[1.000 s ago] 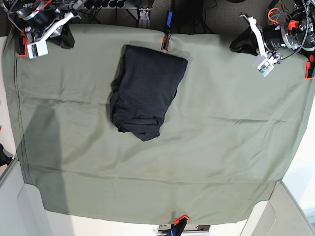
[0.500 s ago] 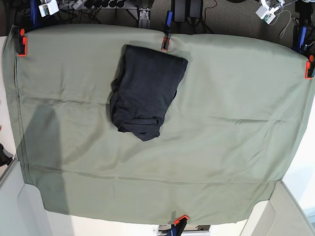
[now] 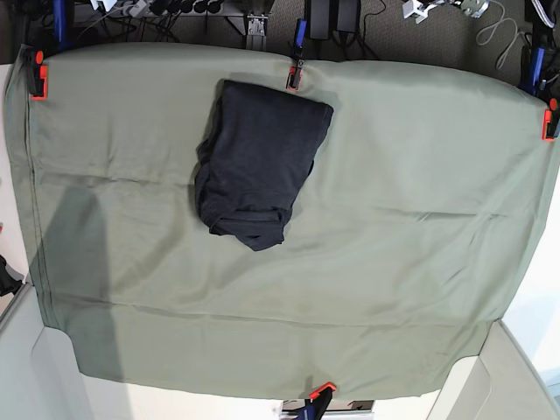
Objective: Fold the T-shirt properly
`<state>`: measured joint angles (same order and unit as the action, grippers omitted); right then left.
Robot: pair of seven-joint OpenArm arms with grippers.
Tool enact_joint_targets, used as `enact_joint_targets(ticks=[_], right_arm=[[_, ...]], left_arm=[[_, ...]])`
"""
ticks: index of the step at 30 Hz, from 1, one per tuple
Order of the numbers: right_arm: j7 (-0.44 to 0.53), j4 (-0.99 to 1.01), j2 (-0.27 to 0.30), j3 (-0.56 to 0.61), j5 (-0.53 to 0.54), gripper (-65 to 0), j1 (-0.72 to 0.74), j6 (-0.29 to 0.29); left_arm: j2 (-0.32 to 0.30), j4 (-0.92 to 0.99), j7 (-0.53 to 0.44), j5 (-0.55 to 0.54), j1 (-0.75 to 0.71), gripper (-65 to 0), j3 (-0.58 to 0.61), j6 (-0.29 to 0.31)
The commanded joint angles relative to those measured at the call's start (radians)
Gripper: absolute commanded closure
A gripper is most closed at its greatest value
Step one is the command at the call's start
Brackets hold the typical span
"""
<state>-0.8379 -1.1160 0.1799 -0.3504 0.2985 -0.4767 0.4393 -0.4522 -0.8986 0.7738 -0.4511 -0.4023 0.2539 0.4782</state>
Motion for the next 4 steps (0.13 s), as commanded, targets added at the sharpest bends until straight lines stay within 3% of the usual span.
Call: enact_joint_targets(ticks=[1,4], right_arm=[[-0.003,0.032,0.009,-0.003,-0.017,0.0,0.027,-0.003],[-0.005,0.155,0.008,-0.002,-0.051,0.0,0.14,-0.014]], left_arm=[[0.015,0.048,0.002,0.009,0.032,0.0,0.021,0.003],[0.094,0.235,-0.024,0.069,0.146,0.0,0.06,-0.008]])
